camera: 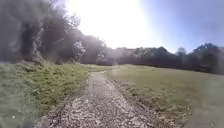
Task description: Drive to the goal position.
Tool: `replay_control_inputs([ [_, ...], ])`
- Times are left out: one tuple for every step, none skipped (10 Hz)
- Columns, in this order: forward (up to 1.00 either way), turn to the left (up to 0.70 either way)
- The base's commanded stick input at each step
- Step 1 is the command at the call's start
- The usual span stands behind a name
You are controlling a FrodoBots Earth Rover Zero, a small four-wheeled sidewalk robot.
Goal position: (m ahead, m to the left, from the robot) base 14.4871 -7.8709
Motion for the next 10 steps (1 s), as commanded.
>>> replay_control_inputs([
  [0.50, 0.00],
  [0.50, 0.00],
  [0.50, 0.00],
  [0.50, 0.00],
  [0.50, 0.00],
  [0.50, 0.07],
  [0.50, 0.25],
  [0.50, 0.11],
  [0.50, 0.00],
  [0.50, 0.00],
])
